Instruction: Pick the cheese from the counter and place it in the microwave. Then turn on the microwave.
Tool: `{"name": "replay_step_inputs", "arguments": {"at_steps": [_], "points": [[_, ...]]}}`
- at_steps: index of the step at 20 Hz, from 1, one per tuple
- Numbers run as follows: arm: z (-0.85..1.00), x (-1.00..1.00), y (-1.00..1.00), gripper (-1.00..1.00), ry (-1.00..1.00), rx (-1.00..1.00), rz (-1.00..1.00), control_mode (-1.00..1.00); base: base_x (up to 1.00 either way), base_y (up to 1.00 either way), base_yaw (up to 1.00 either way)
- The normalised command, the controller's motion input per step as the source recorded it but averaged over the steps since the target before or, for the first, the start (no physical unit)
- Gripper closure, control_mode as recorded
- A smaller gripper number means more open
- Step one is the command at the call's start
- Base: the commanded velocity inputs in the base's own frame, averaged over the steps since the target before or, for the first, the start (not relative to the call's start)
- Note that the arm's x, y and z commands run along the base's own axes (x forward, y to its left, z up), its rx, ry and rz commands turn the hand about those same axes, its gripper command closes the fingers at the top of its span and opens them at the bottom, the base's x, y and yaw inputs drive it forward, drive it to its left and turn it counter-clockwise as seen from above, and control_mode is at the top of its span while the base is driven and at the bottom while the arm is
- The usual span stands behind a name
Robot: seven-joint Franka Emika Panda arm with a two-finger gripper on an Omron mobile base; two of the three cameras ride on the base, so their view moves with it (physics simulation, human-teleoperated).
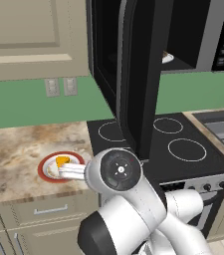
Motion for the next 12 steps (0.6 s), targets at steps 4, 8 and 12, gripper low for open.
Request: {"name": "replay_step_inputs", "arguments": {"at_steps": [4, 8, 12], "points": [[-0.07, 0.43, 0.18, -1.00, 0.00, 0.00, 0.00, -1.00, 0.00, 0.00, 0.00], [-0.04, 0.41, 0.13, -1.00, 0.00, 0.00, 0.00, -1.00, 0.00, 0.00, 0.00], [-0.11, 0.38, 0.20, -1.00, 0.03, 0.00, 0.00, -1.00, 0.00, 0.00, 0.00]]}}
